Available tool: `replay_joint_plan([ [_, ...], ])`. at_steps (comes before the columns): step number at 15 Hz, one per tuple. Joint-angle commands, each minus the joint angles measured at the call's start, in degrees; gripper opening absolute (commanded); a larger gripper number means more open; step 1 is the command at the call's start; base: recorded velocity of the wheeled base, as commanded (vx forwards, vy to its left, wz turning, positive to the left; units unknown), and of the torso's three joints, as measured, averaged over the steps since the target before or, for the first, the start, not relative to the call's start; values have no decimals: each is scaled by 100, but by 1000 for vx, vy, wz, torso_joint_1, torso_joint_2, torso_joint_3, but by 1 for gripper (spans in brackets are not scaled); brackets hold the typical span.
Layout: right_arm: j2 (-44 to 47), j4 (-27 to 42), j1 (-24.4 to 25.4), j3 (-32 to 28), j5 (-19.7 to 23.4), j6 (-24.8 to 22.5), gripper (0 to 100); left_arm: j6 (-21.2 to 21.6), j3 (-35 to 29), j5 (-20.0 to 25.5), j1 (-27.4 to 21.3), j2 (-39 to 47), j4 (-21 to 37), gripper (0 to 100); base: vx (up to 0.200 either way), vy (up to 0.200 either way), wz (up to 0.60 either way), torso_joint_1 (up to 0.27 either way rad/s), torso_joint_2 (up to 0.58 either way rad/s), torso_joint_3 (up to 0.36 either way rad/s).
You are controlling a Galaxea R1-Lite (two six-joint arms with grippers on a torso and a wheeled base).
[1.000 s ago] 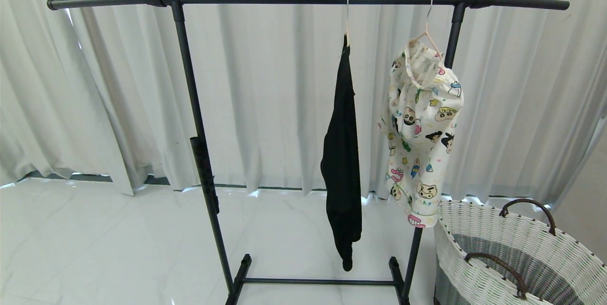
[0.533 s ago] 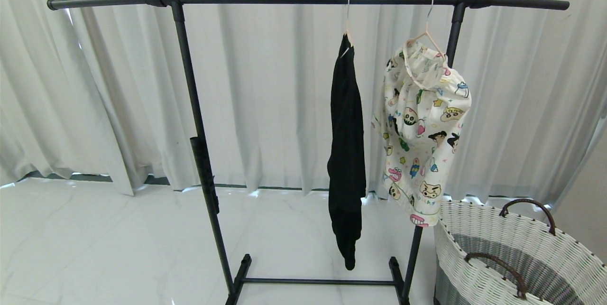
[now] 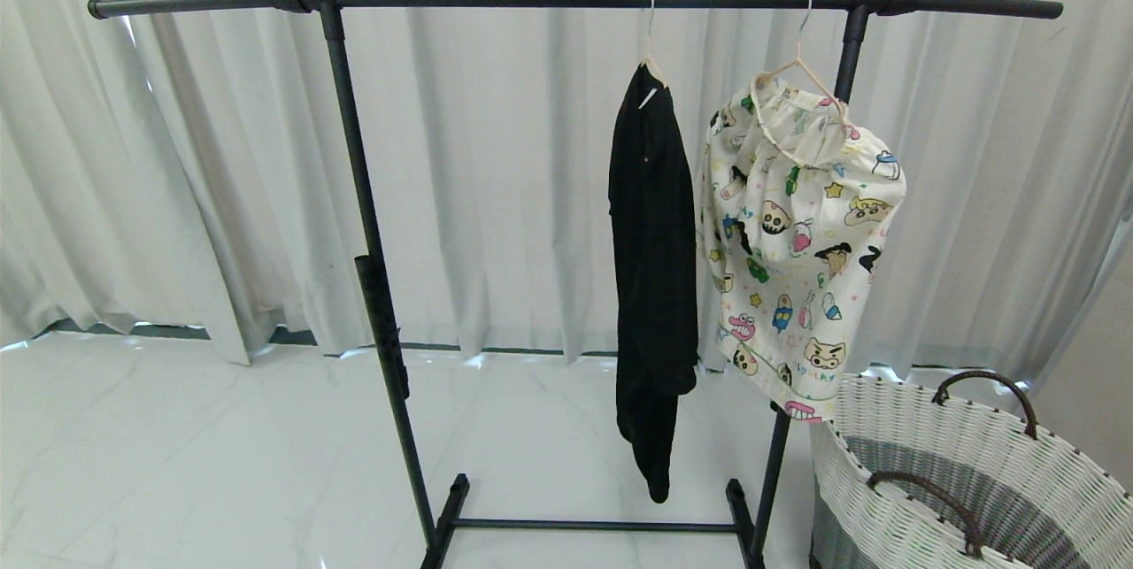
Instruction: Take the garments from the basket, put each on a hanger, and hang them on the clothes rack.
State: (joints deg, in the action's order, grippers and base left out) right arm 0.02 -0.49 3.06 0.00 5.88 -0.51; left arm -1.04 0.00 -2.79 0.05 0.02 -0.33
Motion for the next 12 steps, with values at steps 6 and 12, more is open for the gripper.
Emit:
replay_joint_plan([
  [6,-2,-4,2,0,1,-2,100,-2,0,-2,4,-2,-2,100,0,0,0,0,0,0],
  [12,-2,-4,2,0,1,-2,100,-2,0,-2,4,-2,-2,100,0,0,0,0,0,0],
])
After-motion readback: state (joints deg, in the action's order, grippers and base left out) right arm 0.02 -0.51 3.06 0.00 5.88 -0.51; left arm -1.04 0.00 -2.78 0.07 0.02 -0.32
